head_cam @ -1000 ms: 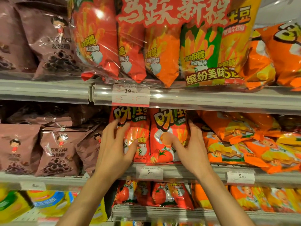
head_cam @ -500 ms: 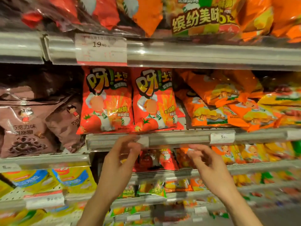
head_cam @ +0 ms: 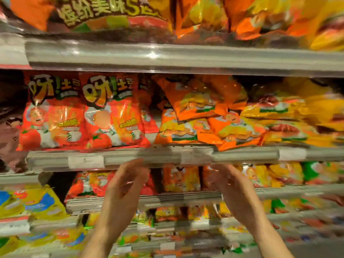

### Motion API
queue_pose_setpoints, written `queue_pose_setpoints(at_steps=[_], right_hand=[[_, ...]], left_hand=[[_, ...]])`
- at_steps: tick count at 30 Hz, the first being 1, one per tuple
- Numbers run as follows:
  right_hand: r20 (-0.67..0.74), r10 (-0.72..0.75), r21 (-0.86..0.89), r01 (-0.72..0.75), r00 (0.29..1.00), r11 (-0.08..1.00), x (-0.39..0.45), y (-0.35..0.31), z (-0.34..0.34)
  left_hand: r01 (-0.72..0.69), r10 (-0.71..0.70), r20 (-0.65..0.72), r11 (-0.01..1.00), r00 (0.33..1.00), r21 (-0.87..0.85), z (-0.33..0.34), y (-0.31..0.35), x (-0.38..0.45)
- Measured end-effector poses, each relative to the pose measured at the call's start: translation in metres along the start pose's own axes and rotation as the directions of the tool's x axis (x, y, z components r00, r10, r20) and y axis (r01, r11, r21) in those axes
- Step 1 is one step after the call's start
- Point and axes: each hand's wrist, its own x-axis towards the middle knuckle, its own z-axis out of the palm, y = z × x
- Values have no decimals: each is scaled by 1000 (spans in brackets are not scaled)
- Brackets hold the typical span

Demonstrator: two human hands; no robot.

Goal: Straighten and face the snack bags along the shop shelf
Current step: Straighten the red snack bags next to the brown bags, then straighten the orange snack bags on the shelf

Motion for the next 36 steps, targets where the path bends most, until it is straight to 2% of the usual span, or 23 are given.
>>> queue_pose_setpoints(at_steps=[2, 5, 10, 13, 17, 20, 24, 27, 29, 33, 36], right_hand=[[54, -24, -82, 28, 998, 996, 6, 3, -22], [97, -49, -105, 59, 994, 993, 15, 4, -50], [116, -94, -106, 107, 989, 989, 28, -4, -73], [110, -134, -123, 147, 985, 981, 31, -10, -82], [57, -220, -119, 226, 974, 967, 36, -31, -90], [78, -359, -160, 367, 930, 916, 44, -53, -88], [26, -342, -224, 339, 939, 914, 76, -74, -69], [66, -428, -431, 413, 901, 803, 102, -88, -49], [85, -406, -495, 393, 910, 775, 113, -93, -39], [32, -366, -496, 333, 930, 802, 120, -91, -25], [17, -375, -466, 339, 927, 817, 120, -89, -21]], left_hand=[[17, -18, -18, 1000, 1000, -10, 23, 8, -3], [15, -15, -56, 1000, 998, -5, 50, 20, -6], [22, -23, -87, 1000, 996, -11, 76, 39, -9], [37, -29, -134, 998, 991, 57, 82, 50, -2], [-66, 83, -178, 993, 980, 101, 81, 67, 21], [-136, 160, -183, 981, 970, 139, 78, 78, 42], [-186, 238, -141, 933, 961, 308, 79, 88, 80], [-131, 166, -54, 909, 985, 396, 90, 96, 115], [-51, 61, -13, 920, 998, 388, 97, 101, 135], [89, -90, -14, 939, 996, 331, 104, 102, 161], [117, -116, -19, 959, 993, 258, 99, 105, 167]])
